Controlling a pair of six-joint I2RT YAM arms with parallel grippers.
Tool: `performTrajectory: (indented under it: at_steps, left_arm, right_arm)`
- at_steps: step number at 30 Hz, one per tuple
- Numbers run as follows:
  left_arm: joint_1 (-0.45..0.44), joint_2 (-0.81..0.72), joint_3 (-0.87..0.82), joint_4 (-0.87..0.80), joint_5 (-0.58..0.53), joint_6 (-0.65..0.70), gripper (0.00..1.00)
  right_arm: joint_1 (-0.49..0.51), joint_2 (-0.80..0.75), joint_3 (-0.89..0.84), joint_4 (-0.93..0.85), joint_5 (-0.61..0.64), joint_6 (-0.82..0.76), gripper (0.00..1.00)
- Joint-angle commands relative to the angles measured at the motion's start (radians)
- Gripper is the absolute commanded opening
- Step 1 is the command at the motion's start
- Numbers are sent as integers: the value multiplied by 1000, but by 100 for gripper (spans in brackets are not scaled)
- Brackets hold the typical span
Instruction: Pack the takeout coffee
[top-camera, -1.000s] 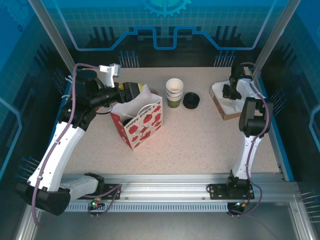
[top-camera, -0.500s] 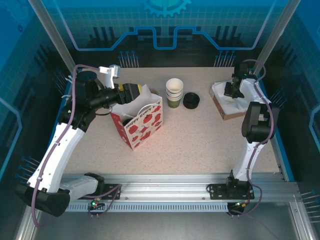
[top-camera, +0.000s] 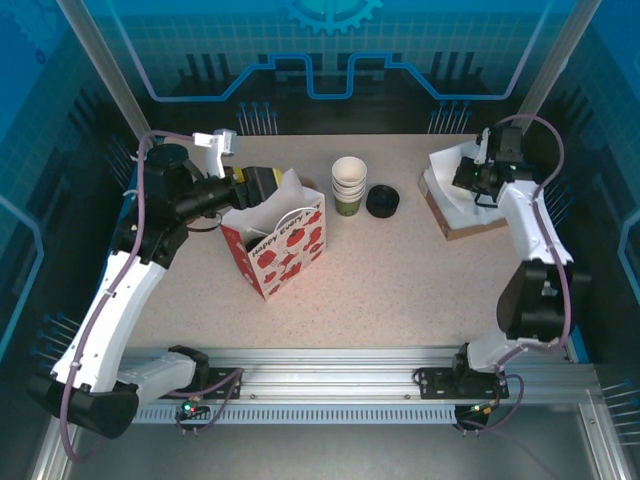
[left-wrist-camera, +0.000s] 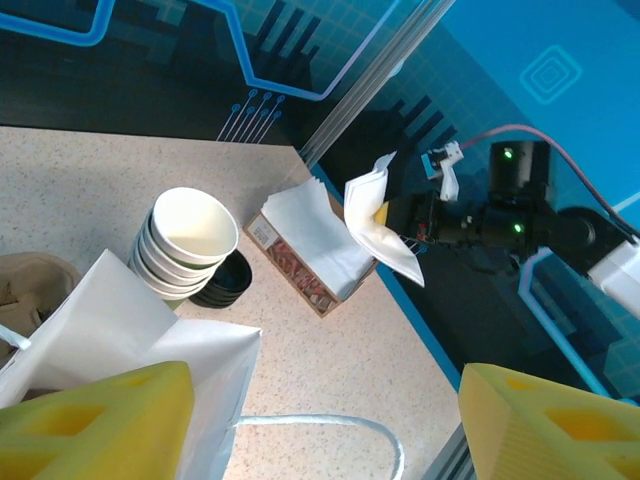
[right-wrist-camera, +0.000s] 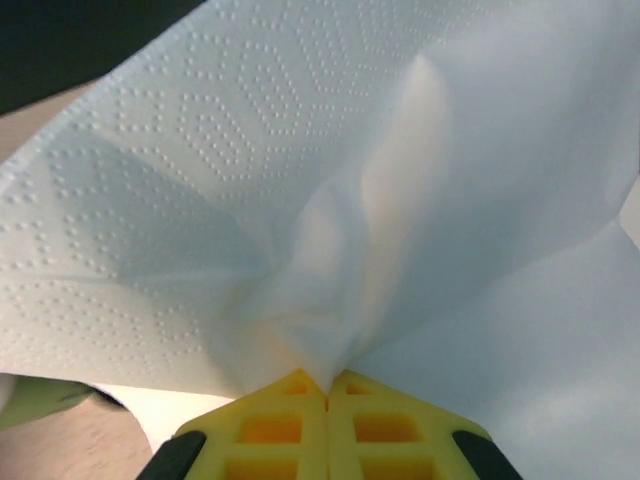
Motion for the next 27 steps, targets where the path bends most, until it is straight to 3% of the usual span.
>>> performTrajectory:
  at_steps: [1, 7, 13, 17, 27]
  left_arm:
    - [-27, -15, 20, 52, 5, -27, 73]
    - [-173, 54, 146, -33, -90, 85, 76]
    - [-278, 144, 278, -99, -162, 168, 79]
    - [-285, 205, 355, -141, -201, 193, 80]
    - [-322, 367, 542, -240, -156, 215, 70]
  right_arm:
    - [97, -139, -46, 105, -150, 44, 7]
    - [410, -262, -37, 161, -96, 40, 7]
    - [618, -278, 22, 184, -42, 40, 8]
    - [684, -284, 38, 194, -33, 43, 8]
    - [768, -276, 61, 188, 22, 24, 8]
